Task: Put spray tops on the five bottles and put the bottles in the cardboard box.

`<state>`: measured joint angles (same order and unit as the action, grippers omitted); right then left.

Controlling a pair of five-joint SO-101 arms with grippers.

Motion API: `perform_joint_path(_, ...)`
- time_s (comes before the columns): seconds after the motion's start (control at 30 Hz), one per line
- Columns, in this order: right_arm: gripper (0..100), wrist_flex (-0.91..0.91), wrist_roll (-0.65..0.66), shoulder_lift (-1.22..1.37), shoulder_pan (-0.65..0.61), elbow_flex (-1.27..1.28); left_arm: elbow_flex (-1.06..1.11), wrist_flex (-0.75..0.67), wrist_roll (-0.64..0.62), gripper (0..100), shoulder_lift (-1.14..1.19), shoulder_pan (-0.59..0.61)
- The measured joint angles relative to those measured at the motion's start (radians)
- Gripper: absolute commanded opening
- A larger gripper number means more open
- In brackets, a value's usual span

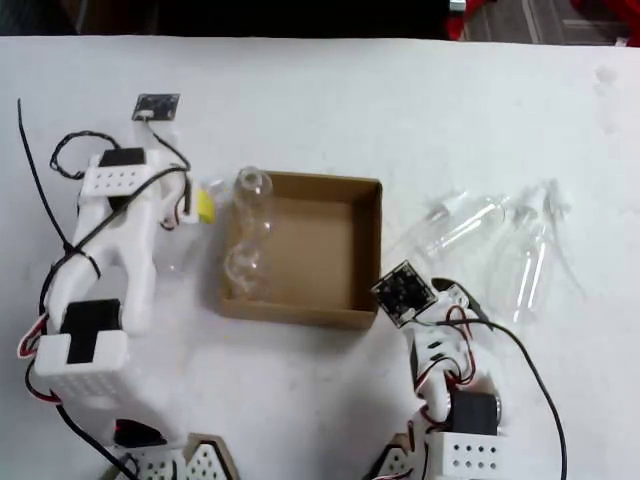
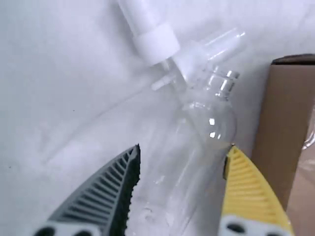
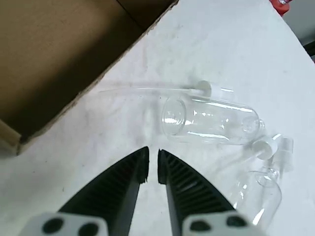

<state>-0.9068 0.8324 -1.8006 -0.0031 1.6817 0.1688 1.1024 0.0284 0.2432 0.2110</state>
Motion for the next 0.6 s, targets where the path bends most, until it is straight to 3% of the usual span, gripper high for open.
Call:
perform_joint_path(0.2, 1.6, 0.0, 0.0, 0.0, 0.0, 0.0, -0.037, 0.026, 0.064, 26, 0.0, 0.035)
perform_joint_path(0.3, 1.6, 0.0, 0.0, 0.0, 0.0, 0.0, -0.146, 0.138, 0.069, 26, 0.0, 0.037)
perform_joint_path(0.47, 1.6, 0.0, 0.0, 0.0, 0.0, 0.0, -0.422, 0.365, 0.069, 35, 0.0, -0.005)
perform_joint_path(0.6, 1.6, 0.0, 0.0, 0.0, 0.0, 0.0, -0.514, 0.393, 0.075, 33, 0.0, -0.071)
